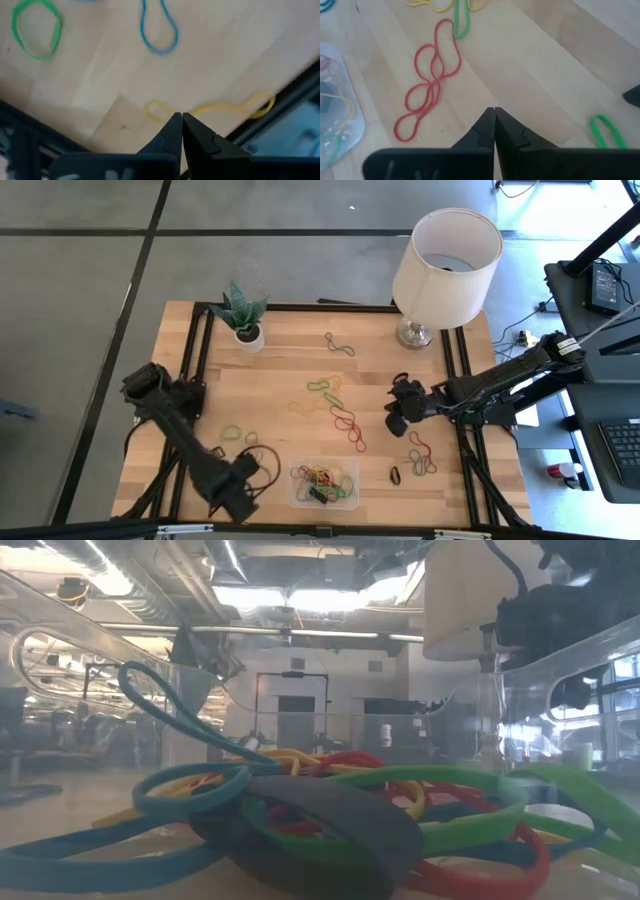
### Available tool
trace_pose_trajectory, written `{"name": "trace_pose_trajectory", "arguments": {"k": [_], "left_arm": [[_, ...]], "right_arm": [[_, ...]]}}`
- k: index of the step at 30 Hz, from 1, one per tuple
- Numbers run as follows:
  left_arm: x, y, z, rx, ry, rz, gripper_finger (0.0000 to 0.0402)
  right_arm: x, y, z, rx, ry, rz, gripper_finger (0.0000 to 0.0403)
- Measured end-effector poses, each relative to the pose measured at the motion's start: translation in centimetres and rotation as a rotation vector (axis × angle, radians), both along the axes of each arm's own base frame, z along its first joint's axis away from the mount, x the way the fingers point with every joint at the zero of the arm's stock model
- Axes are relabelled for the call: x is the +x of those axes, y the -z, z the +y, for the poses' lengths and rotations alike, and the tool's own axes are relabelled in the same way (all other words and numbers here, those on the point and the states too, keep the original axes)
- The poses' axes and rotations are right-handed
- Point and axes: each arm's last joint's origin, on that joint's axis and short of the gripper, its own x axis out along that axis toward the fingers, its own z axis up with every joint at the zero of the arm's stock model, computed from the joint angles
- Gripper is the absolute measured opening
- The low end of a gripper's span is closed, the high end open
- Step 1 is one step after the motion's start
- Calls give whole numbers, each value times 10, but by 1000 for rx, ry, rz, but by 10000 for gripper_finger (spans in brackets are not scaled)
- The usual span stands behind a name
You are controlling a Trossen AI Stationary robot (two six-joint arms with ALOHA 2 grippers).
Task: Pick and place rubber bands into bin
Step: Put the yellow rubber band into the transparent bin
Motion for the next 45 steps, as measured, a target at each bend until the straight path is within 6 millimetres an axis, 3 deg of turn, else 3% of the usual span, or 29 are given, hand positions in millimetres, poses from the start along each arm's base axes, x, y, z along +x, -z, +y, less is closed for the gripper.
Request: {"name": "trace_pose_trajectory", "arguments": {"k": [7, 13, 20, 25, 30, 40, 45], "left_arm": [[-28, 0, -23, 2, 423, -23, 48], [-45, 0, -33, 77, 759, -87, 105], [-49, 0, -37, 187, 944, -155, 150], [-49, 10, -47, 174, 1071, -165, 147], [-45, 32, -65, 158, 1180, -200, 135], [-30, 71, -67, 229, 1205, -120, 116], [-28, 88, -78, 88, 1276, -84, 99]], "right_arm": [[2, -1, 1, 42, 42, -29, 8], [3, -3, 1, 68, 63, -53, 8], [4, -4, 2, 117, 112, -78, 8], [6, -5, 2, 145, 135, -99, 8], [9, -7, 3, 162, 134, -139, 8], [12, -11, 4, 186, 131, -195, 8], [12, -11, 4, 184, 130, -193, 8]]}}
